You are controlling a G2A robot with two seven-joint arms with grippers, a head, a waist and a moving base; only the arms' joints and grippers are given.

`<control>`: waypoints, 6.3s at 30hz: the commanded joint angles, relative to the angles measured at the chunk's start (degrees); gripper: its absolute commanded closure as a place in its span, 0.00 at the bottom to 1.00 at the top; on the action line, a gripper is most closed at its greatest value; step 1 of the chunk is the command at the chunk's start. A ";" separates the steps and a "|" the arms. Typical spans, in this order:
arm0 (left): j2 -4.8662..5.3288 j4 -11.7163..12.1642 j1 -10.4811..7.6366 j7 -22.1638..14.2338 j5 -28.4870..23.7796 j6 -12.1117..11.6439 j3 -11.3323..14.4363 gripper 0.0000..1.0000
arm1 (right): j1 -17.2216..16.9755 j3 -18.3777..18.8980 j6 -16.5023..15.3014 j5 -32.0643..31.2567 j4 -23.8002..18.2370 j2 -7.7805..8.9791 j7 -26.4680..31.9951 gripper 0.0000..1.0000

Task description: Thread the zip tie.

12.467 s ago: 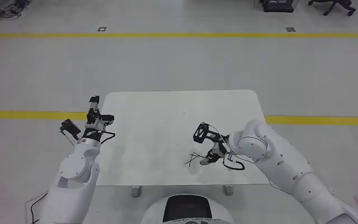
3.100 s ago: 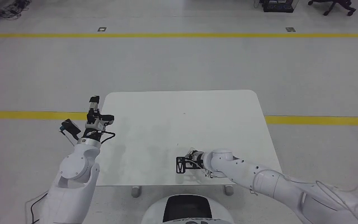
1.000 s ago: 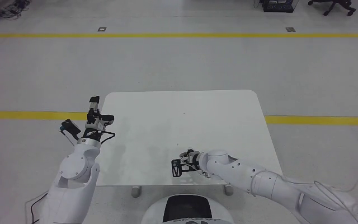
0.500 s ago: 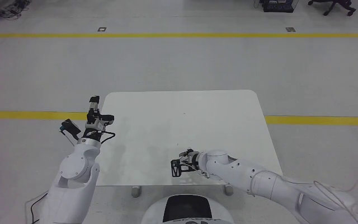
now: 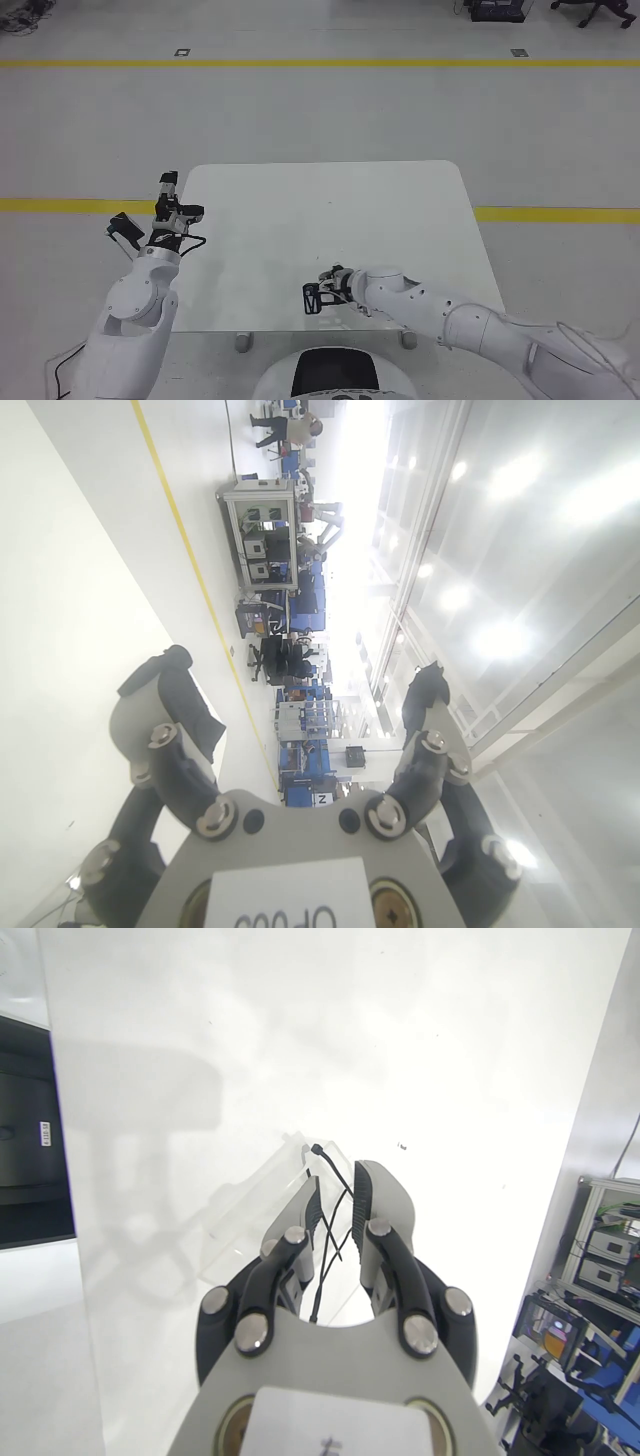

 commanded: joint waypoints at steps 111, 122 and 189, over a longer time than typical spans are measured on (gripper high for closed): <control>0.00 0.00 0.00 0.00 0.00 0.00 0.00 0.00 | 1.45 0.00 0.00 7.63 4.95 -4.05 15.17 0.82; 0.00 0.00 0.00 0.00 0.00 0.00 0.00 0.00 | 1.38 0.00 0.00 6.91 6.93 -4.14 12.14 0.76; 0.00 0.00 0.00 0.00 0.00 0.00 0.00 0.00 | 0.33 0.00 0.00 0.00 2.31 -1.56 11.97 1.00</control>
